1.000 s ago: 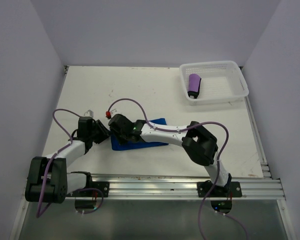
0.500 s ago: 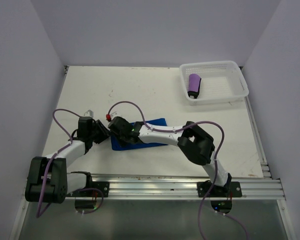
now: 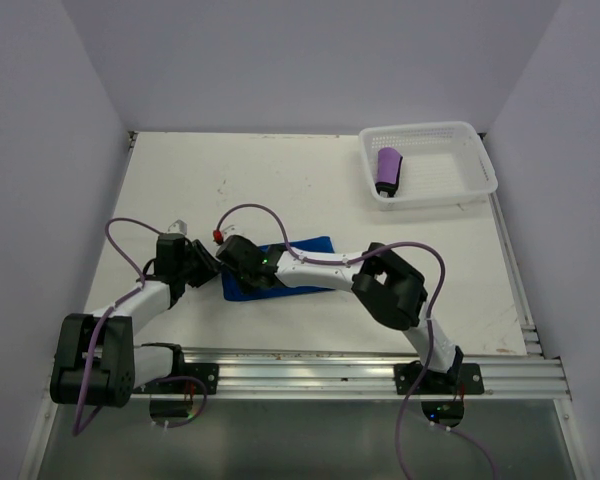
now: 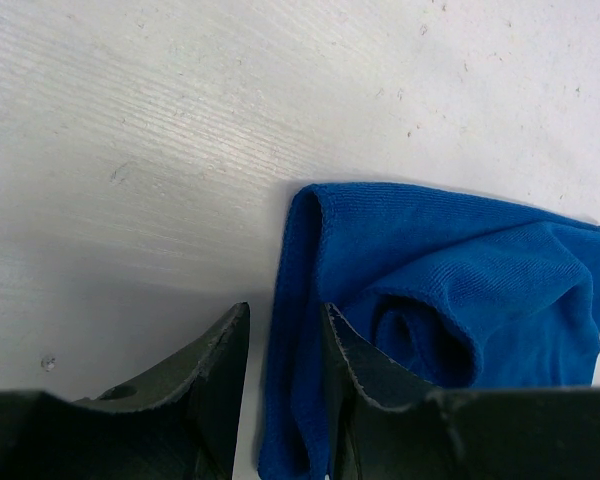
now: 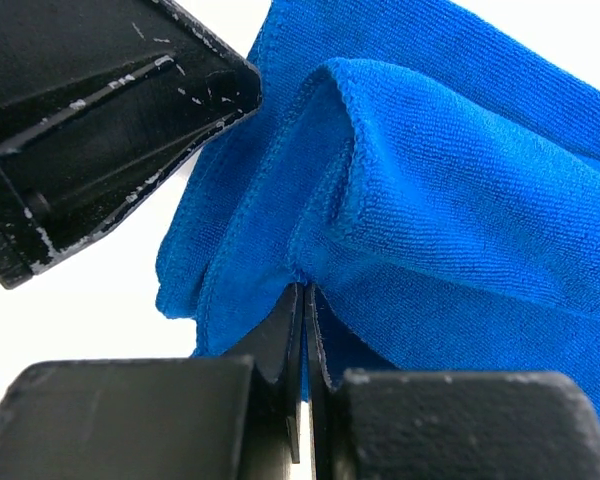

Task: Roll the towels
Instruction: Fold the towel

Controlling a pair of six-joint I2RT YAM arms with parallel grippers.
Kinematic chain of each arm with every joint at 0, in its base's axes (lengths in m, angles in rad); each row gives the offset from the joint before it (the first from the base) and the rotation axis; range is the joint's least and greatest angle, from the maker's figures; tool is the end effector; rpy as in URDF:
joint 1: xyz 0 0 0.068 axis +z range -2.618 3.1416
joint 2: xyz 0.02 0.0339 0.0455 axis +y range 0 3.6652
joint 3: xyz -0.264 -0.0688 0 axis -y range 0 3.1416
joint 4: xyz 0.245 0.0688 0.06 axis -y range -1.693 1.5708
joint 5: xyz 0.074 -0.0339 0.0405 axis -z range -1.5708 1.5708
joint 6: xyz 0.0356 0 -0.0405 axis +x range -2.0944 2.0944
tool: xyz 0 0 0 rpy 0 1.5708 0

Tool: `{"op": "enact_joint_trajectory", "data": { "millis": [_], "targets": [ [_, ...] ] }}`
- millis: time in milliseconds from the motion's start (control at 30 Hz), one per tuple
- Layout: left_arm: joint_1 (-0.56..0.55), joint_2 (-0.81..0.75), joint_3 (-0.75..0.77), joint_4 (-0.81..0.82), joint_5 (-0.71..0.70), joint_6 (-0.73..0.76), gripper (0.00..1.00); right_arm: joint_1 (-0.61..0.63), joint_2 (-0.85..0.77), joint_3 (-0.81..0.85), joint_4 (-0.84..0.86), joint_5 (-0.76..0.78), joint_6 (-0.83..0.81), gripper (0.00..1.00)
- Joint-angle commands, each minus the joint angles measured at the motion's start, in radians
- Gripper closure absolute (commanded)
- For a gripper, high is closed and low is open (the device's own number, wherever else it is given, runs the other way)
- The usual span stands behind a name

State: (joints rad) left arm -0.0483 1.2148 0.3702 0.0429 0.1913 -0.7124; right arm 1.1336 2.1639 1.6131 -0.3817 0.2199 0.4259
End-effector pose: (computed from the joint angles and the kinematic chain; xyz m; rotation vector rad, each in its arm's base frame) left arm 0.2107 -0.0170 0.1393 -0.7037 2.3305 -0.5822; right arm 0.2071 0.4248 0.1680 -0.7843 2.3876 0.3863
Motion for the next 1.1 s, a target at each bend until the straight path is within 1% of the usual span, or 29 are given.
{"op": "enact_joint_trajectory", "data": {
  "millis": [0,167,367,567,633,733,867,933,1000,1067],
  "targets": [
    [-0.004,-0.017,-0.005,0.0,0.004,0.03,0.62,0.015,-0.084,-0.004,0.014,0.03,-0.001,1.0],
    [-0.004,-0.017,-0.004,0.005,0.003,0.027,0.62,0.049,-0.122,-0.004,0.01,0.053,-0.001,1.0],
    [-0.004,-0.014,-0.001,0.006,0.007,0.024,0.62,0.072,-0.09,0.011,0.009,0.021,0.02,1.0],
    [-0.004,-0.014,-0.005,0.003,0.004,0.025,0.62,0.08,-0.092,-0.016,0.038,-0.017,0.048,1.0],
    [-0.004,-0.012,-0.004,0.006,0.004,0.025,0.62,0.08,-0.078,-0.013,0.032,-0.013,0.048,0.93],
    [-0.005,-0.012,-0.001,0.005,0.004,0.024,0.62,0.08,-0.065,-0.004,0.018,-0.014,0.045,0.75],
    [-0.004,-0.015,0.004,-0.005,-0.007,0.025,0.62,0.077,-0.11,-0.027,0.029,0.005,0.039,0.73],
    [-0.004,-0.018,0.007,-0.012,-0.01,0.028,0.62,0.074,-0.146,-0.039,0.033,0.022,0.03,0.68],
    [-0.004,-0.024,0.012,-0.015,-0.021,0.03,0.62,0.074,-0.168,-0.057,0.027,0.041,0.025,0.61],
    [-0.004,-0.029,0.03,-0.027,-0.029,0.033,0.62,0.074,-0.228,-0.102,0.021,0.059,0.03,0.59]
  ]
}}
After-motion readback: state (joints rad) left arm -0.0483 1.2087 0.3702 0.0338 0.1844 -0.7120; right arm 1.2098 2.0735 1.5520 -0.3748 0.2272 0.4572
